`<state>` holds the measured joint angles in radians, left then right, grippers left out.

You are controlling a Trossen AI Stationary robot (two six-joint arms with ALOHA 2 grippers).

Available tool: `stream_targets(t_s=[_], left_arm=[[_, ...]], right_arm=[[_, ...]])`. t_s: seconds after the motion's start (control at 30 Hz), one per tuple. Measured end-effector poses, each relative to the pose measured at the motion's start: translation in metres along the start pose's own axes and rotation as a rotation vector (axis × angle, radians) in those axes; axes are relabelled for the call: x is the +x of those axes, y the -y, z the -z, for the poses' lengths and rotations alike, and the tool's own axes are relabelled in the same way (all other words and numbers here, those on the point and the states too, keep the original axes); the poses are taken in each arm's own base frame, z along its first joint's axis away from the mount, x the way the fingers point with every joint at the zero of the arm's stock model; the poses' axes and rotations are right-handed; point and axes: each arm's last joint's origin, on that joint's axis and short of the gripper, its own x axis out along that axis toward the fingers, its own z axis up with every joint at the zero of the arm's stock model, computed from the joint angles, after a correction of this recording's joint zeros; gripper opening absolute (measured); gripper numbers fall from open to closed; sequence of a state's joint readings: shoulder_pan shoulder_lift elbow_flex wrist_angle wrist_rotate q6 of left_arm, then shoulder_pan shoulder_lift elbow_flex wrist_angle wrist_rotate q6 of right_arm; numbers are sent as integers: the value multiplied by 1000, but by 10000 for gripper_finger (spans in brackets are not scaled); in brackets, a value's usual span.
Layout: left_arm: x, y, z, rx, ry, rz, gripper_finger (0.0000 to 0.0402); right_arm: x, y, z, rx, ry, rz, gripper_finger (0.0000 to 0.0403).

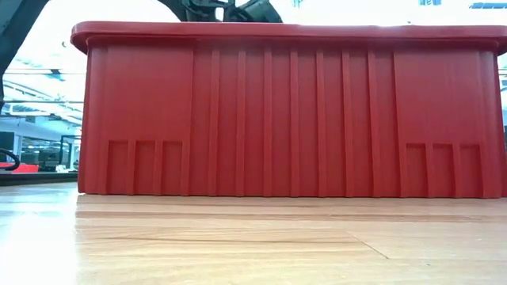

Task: Pick and place slides into bin
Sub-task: Put the black slide into the red bin, then return to Home Position

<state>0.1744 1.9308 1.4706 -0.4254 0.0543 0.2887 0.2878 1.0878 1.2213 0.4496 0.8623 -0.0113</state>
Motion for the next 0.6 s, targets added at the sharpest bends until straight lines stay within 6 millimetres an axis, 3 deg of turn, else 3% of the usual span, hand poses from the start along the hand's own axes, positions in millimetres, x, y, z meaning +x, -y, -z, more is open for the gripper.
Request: stream_targets(t_s=[0.3, 0.6], left_arm=[[-51, 0, -15, -36, 99, -21, 228], [-131, 5, -30, -117, 276, -45, 228]], right_arm=[[0, 0, 3, 22, -25, -2, 169], [-1, -2, 3, 2, -23, -72, 169]])
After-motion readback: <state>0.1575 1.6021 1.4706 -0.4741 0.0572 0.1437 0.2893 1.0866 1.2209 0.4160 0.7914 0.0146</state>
